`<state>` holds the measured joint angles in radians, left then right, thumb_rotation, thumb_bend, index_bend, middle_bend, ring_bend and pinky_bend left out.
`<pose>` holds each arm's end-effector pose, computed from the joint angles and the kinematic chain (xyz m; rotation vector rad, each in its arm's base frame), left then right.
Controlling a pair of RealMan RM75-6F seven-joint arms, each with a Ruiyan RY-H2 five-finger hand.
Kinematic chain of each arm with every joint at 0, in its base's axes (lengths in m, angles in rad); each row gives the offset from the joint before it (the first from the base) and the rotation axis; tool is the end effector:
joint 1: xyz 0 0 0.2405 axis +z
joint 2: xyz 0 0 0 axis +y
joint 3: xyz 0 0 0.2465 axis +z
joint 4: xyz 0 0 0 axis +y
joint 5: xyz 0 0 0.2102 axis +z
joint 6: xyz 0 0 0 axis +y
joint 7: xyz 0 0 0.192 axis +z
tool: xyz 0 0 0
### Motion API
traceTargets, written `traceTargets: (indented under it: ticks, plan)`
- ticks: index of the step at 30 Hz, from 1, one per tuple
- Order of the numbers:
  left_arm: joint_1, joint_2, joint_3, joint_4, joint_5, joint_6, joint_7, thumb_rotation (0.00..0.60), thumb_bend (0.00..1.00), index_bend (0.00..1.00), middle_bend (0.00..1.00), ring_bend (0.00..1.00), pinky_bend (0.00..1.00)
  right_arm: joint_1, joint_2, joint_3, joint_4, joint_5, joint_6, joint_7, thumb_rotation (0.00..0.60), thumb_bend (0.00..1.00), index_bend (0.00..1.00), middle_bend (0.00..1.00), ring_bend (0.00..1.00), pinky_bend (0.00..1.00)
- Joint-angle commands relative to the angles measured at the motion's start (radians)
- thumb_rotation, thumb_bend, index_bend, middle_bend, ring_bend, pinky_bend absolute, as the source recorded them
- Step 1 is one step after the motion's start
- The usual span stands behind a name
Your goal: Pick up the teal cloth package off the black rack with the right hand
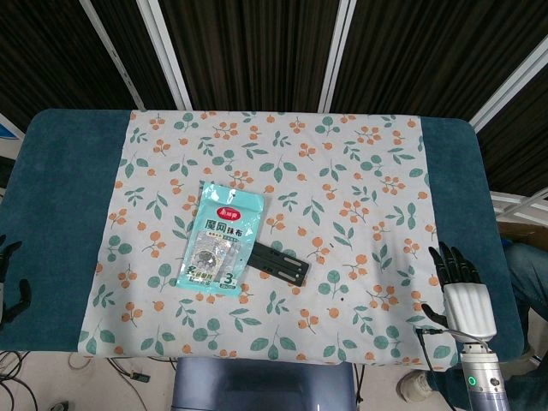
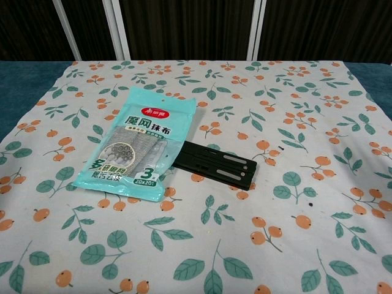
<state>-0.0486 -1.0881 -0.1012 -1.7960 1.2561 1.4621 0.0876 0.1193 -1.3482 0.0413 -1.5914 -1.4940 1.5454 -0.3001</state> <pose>-0.3149 0.2202 0.1639 -1.1470 -1.0705 -0.8193 -0.2703 -0.2339 0.0951 1.4022 -0.7883 0.8813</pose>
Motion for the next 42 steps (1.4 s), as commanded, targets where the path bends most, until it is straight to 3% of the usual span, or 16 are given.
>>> traceTargets:
  ticks: [1, 21, 29, 34, 42]
  plan:
    - [0.001, 0.0, 0.0, 0.0, -0.001, 0.0, -0.001, 0.6, 0.57, 0.13, 0.0, 0.0, 0.0, -0.002, 0.002, 0.004, -0.001, 0.0, 0.002, 0.002, 0.6, 0.17, 0.01, 0.04, 0.08, 0.19]
    - [0.001, 0.001, -0.001, -0.001, -0.002, -0.002, 0.0, 0.6, 0.57, 0.13, 0.0, 0.0, 0.0, -0.009, 0.007, 0.011, -0.015, -0.002, -0.021, 0.019, 0.6, 0.17, 0.01, 0.04, 0.08, 0.19]
    - [0.003, 0.0, -0.002, -0.008, -0.003, 0.001, -0.004, 0.6, 0.57, 0.13, 0.0, 0.0, 0.0, 0.015, 0.023, -0.006, -0.01, -0.028, -0.084, 0.117, 0.6, 0.17, 0.01, 0.04, 0.08, 0.19]
    - [0.003, 0.0, -0.001, -0.009, -0.004, 0.0, -0.006, 0.6, 0.57, 0.13, 0.0, 0.0, 0.0, 0.078, 0.027, -0.004, 0.018, -0.059, -0.172, 0.175, 0.6, 0.17, 0.01, 0.04, 0.08, 0.19]
    - [0.003, 0.001, -0.001, -0.01, -0.002, -0.002, -0.007, 0.6, 0.57, 0.13, 0.0, 0.0, 0.0, 0.267, 0.017, 0.053, 0.083, -0.149, -0.332, 0.263, 0.6, 0.17, 0.01, 0.05, 0.07, 0.19]
